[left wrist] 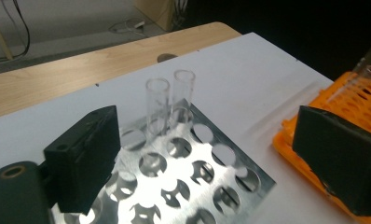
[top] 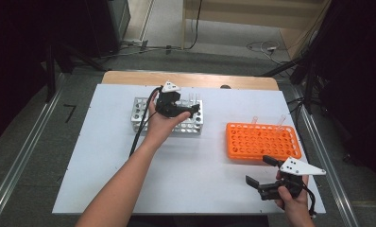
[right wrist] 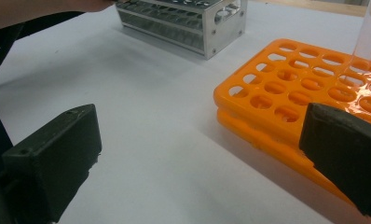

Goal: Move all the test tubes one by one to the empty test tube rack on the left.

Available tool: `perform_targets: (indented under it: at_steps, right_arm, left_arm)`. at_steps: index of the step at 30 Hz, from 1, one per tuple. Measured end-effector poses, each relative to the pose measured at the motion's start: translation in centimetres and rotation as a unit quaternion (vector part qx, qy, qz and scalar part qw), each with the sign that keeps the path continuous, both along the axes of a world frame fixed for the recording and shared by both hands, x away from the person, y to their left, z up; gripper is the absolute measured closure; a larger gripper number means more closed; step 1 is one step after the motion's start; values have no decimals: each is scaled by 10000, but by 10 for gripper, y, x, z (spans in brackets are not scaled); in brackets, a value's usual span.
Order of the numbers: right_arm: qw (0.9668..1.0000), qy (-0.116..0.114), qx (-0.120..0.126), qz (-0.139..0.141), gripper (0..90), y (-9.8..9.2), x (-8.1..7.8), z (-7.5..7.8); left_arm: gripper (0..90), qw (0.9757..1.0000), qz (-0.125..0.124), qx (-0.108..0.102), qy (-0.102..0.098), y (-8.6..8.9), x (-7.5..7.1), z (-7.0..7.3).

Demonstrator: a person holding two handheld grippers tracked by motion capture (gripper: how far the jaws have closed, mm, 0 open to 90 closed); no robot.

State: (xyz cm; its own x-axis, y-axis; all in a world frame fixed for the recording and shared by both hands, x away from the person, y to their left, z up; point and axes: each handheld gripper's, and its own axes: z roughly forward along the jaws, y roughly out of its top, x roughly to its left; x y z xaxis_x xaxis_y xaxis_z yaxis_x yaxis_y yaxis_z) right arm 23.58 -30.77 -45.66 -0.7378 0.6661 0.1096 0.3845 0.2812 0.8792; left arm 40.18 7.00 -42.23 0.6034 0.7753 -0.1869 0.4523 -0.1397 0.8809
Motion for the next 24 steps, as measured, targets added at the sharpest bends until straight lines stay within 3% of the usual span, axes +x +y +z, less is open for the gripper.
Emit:
perform_targets:
  at_steps: [3, 9, 15, 19, 24]
  right_arm:
    - [10000, 1, -8, -36, 0, 1, 1, 1]
    - [10000, 50, 55, -63, 0, 1, 5, 1]
    - [9996, 103, 63, -242, 0, -2, 16, 1]
    - [9994, 111, 25, -333, 0, -4, 20, 2]
    - [9988, 103, 7, -478, 0, -8, 26, 6]
  left_arm:
    - [29, 9999, -71, -134, 0, 7, -16, -2]
    - [0, 9996, -151, -203, -134, 21, -47, -3]
    - [0, 9993, -216, -137, -255, 34, -75, -3]
    - [0, 9992, -167, -185, -314, 45, -92, -6]
    - [0, 9991, -122, -98, -406, 55, -116, -11]
